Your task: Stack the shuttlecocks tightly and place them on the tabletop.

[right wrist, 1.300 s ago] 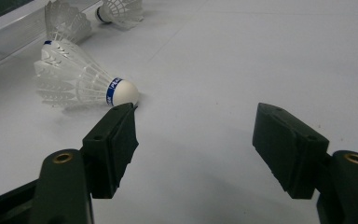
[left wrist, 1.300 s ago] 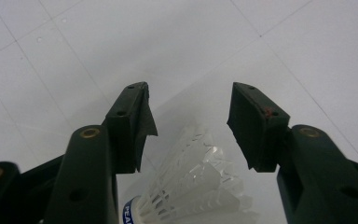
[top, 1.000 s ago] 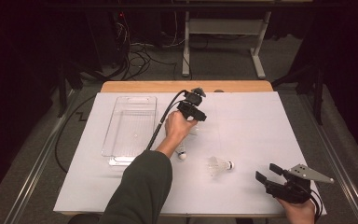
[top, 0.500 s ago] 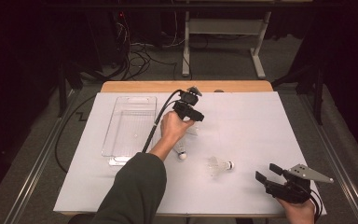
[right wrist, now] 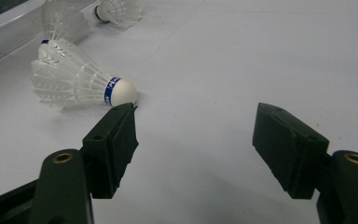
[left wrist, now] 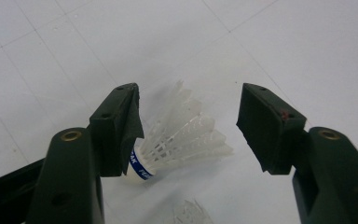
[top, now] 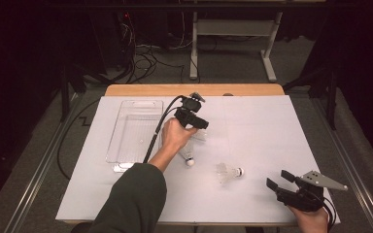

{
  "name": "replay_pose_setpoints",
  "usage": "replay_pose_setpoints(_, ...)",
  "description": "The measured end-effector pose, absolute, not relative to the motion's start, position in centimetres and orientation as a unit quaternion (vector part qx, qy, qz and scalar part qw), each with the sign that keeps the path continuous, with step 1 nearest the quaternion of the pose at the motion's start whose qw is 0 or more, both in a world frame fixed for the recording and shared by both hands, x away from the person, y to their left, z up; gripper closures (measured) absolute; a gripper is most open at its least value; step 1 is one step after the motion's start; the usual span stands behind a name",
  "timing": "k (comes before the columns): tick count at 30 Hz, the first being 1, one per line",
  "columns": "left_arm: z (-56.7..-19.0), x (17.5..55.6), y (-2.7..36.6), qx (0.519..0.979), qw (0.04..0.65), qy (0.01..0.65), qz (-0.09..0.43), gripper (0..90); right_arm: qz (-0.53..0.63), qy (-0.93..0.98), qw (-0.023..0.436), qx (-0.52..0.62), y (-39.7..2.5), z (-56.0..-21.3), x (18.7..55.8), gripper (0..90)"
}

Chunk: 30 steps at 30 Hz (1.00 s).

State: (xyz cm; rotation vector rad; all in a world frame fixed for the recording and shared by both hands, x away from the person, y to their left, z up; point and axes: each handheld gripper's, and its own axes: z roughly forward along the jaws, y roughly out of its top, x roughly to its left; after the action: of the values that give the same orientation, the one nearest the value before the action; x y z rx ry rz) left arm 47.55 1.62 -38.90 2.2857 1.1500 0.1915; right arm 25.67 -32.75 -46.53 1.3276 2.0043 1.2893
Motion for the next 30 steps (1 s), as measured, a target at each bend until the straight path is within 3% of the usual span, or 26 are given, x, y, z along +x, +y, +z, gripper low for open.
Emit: replay_pose_setpoints(30, -38.4, 45.1, 4.3, 0.847, 0.294, 0.436, 0.076, 37.2, 0.462, 0.718, 0.205, 0.478, -32.8, -46.5, 25.7, 31.0)
